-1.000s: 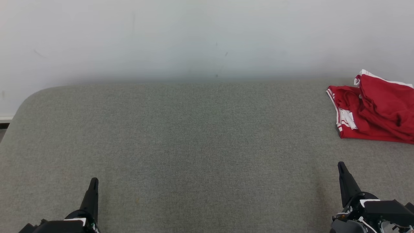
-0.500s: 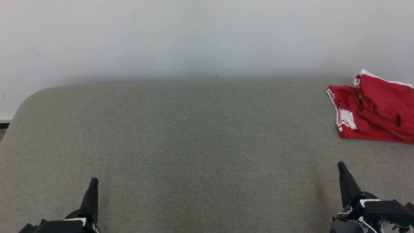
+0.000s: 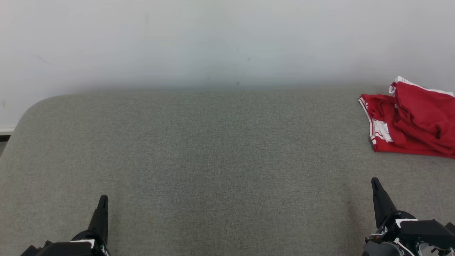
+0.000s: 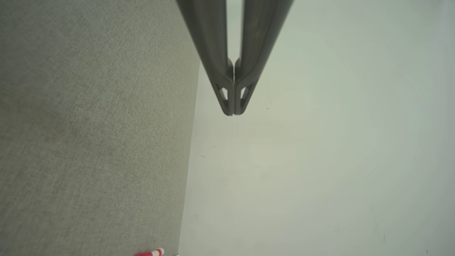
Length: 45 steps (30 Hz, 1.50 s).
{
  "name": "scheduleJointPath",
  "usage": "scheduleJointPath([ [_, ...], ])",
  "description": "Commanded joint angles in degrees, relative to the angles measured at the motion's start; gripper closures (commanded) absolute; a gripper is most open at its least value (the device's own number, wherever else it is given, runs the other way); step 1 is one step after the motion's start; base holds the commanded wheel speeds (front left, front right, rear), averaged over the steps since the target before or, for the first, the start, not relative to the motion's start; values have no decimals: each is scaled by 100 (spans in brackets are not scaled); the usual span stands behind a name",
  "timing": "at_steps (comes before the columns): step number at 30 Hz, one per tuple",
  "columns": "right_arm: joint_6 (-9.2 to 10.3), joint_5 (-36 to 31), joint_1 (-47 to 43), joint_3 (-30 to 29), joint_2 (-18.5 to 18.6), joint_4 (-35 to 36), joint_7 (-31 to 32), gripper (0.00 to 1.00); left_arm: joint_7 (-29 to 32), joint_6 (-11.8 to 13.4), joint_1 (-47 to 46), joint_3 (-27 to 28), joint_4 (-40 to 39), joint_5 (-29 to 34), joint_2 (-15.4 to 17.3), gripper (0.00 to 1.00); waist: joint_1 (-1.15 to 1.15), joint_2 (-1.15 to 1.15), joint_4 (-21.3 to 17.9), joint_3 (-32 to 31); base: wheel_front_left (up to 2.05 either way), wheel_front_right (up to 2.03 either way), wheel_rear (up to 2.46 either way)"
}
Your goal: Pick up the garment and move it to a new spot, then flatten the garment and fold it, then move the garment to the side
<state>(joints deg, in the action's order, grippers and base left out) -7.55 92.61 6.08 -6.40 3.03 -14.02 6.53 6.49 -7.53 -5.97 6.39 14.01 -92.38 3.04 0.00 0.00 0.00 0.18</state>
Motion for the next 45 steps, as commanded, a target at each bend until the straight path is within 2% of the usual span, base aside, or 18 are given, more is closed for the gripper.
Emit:
scheduleJointPath([
  [1,12,-23,32,-16,-11,-1,7,100,13,8,-50,16,5,-21,-11,100,0,0,0,0,0,0,0],
  [45,12,-34,33,-23,-17,-2,16,100,18,8,-51,25,5,-9,-16,100,0,0,0,0,0,0,0],
])
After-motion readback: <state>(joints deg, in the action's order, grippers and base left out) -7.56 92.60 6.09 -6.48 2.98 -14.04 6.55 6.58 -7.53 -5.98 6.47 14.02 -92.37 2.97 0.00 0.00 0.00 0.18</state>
